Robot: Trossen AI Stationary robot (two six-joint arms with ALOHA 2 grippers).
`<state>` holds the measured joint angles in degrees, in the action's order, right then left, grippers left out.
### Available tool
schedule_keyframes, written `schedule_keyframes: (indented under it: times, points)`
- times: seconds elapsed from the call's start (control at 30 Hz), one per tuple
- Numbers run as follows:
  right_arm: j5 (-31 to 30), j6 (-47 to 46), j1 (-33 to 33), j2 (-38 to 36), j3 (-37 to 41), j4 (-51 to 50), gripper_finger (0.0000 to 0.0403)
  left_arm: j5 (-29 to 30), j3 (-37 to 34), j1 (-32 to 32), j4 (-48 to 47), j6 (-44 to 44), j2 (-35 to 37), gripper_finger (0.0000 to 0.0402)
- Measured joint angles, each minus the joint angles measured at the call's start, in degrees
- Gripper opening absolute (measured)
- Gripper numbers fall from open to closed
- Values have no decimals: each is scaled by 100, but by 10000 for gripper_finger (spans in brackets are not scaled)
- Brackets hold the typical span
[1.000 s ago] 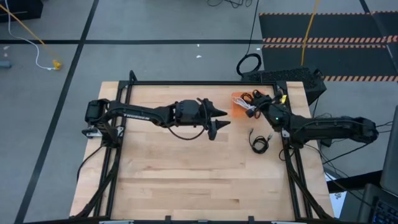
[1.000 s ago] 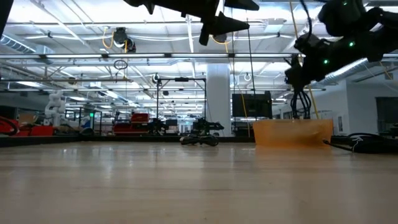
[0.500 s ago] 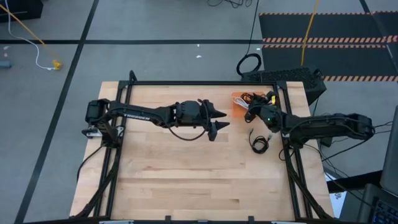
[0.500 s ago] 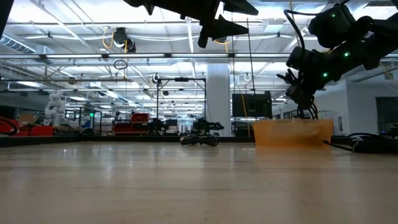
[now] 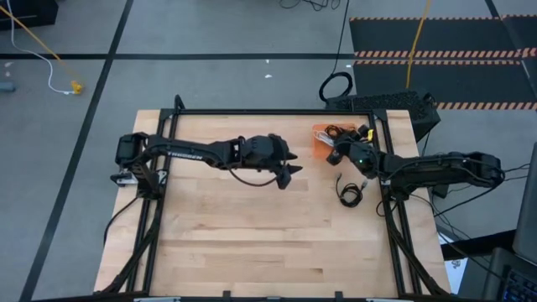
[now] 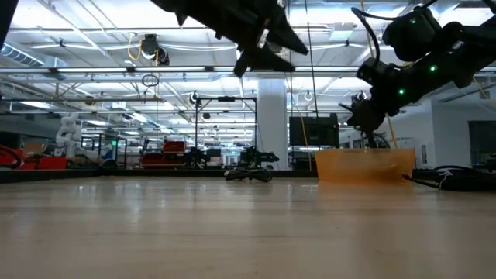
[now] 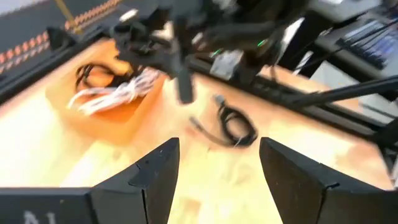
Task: Pick and place USB-C Cables
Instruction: Put the bottom left black charger cable into the orange bin, then put the top black charger cable into the orange bin
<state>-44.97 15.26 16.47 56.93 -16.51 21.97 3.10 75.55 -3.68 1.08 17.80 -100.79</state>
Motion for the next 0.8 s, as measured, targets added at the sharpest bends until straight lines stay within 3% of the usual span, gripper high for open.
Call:
schedule_keyframes:
  times: [0.17,0.3,0.43,0.63,0.8]
  points:
    - [742,-711,-11,-29,0,53,229,10,0,-143,-435,183,-4,223]
    - [929,-1350,-11,-83,0,45,251,10,0,-256,-609,184,-4,223]
    - [1200,-2321,-9,-241,0,-141,255,10,0,-427,-929,160,-4,223]
    - [2554,-4006,-9,-532,0,-715,256,10,0,-740,-1558,146,-4,223]
    - [3039,-4494,-9,-732,1,-915,256,6,0,-972,-1797,-259,-7,223]
